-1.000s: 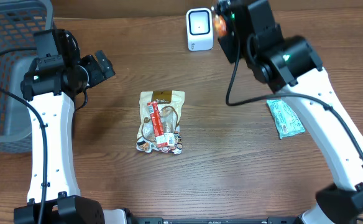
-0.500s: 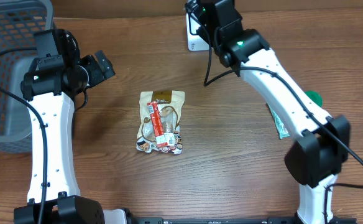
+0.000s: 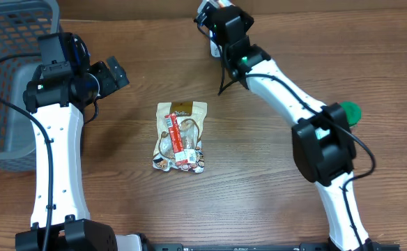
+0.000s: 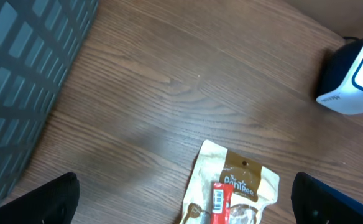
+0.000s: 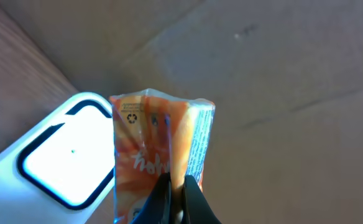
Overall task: Scan the item barcode
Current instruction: 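Hold the orange pack in front of the white barcode scanner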
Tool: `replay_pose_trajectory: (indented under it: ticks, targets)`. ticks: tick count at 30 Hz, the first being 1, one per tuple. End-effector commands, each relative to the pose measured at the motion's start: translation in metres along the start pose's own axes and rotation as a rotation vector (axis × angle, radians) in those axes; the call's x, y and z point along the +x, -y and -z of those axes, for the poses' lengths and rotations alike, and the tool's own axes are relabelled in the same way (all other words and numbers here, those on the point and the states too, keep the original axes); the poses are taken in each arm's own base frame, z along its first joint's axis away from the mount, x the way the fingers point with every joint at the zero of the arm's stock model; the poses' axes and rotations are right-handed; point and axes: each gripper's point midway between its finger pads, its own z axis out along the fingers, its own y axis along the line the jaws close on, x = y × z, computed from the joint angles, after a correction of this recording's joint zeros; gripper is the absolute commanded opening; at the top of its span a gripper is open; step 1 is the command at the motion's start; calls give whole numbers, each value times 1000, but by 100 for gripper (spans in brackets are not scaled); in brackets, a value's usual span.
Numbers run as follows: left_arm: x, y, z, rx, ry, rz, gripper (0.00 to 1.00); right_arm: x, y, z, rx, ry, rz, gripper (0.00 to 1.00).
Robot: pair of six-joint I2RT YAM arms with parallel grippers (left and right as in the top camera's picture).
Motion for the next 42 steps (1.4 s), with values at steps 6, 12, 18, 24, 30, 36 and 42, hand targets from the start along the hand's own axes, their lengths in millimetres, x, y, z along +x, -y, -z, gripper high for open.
replay_pose_trajectory:
  ticks: [6,12,18,24,30,36,42]
  targets:
    - [-7,1,12,6,36,-15,100,-7,3,-12,141,16,176,4]
    - [-7,1,12,6,36,-14,100,-8,-9,-18,144,37,202,4]
    - [-7,1,12,6,36,-15,100,-2,-24,-25,136,33,209,4]
    - [-7,1,12,7,36,-14,100,6,-44,-31,116,23,224,4]
    - [-7,1,12,7,36,-14,100,5,-43,-32,126,30,217,4]
    - [-7,1,12,6,36,-14,100,5,-34,-28,176,4,190,3]
    - [-7,1,12,7,35,-15,100,-22,17,2,342,23,-22,3]
